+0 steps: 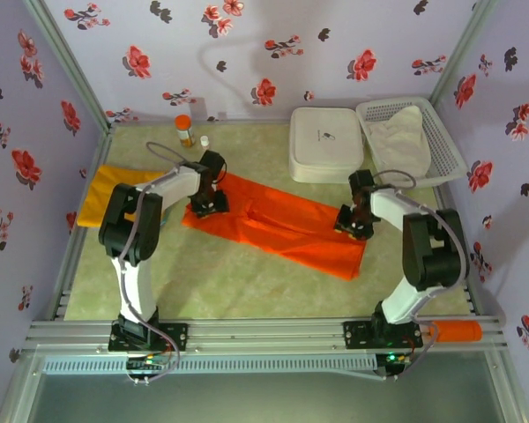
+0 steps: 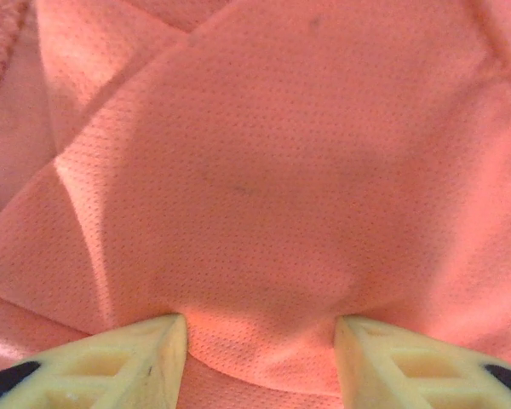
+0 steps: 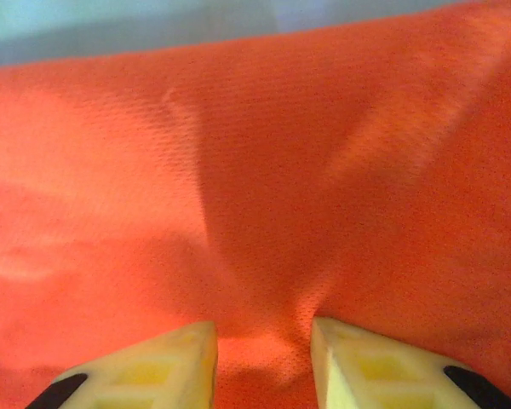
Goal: Fold and stack the t-shirts
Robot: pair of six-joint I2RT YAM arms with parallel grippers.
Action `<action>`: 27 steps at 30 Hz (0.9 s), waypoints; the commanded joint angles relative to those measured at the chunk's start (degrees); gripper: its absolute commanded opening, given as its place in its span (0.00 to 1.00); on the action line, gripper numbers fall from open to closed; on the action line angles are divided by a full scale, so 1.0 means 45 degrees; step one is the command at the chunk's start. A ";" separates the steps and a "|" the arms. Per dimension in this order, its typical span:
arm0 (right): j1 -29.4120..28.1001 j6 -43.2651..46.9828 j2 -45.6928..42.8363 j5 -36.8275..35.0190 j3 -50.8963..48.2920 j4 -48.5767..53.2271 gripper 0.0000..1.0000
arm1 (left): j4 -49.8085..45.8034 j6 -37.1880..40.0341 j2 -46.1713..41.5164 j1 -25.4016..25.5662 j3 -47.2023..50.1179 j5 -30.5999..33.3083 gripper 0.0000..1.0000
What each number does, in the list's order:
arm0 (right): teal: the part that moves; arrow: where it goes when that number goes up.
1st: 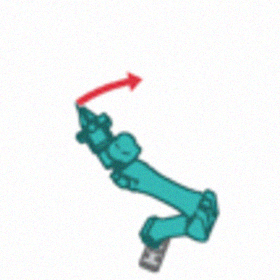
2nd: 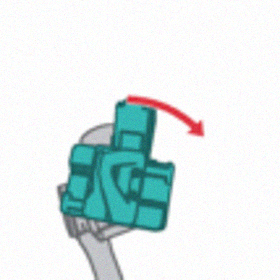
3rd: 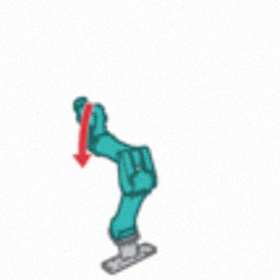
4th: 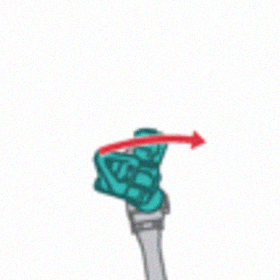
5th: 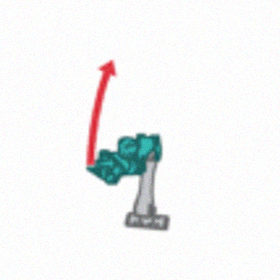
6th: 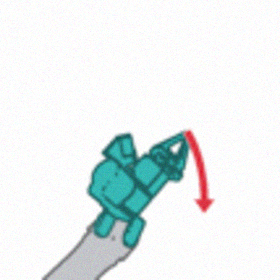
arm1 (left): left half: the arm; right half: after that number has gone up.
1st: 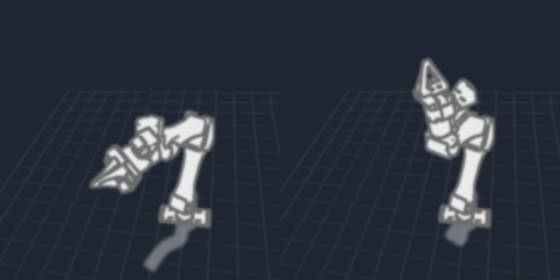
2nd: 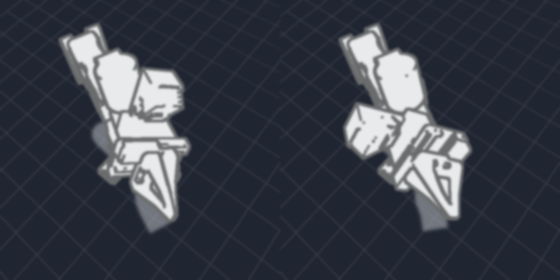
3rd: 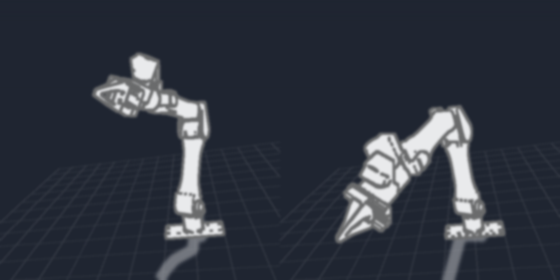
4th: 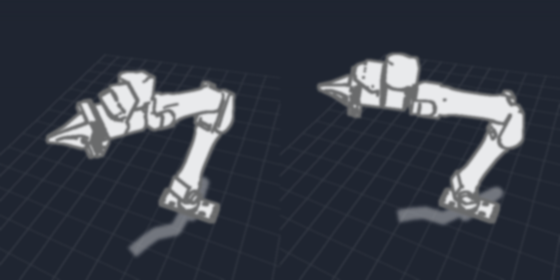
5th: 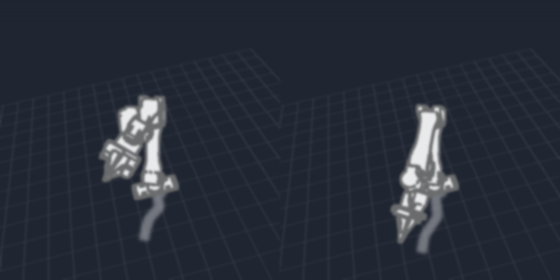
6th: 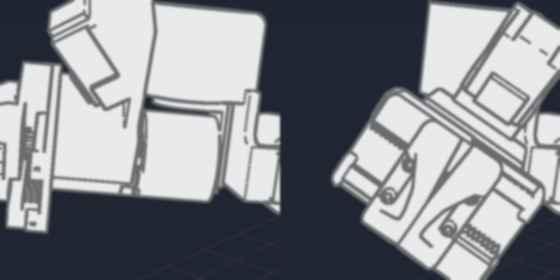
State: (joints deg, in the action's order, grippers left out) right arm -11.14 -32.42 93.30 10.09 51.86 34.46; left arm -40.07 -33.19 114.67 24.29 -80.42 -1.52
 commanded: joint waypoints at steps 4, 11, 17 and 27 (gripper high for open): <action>-0.3289 -0.2837 -0.2182 0.1142 -0.2461 -0.0127 0.35 | -0.1305 0.1194 0.2023 -0.0004 -0.3104 -0.0417 0.49; -0.7918 -0.7081 -0.2966 0.0122 -0.3302 -0.2223 0.35 | -0.2983 0.1859 0.4442 0.0002 -0.7241 -0.0717 0.47; -1.0461 -0.8559 -0.1827 0.0137 -0.2504 -0.3782 0.37 | -0.4169 0.2885 0.5756 0.0007 -1.0101 -0.0706 0.47; -1.0600 -0.5441 -0.2233 -0.3430 0.1385 0.1402 0.52 | -0.3956 0.3456 0.2706 0.0012 -0.9305 -0.0262 0.49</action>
State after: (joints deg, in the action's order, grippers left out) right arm -59.88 -62.81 85.36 3.49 53.76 30.22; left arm -57.45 -19.27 135.90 24.32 -125.40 -3.55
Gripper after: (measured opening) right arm 0.500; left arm 0.486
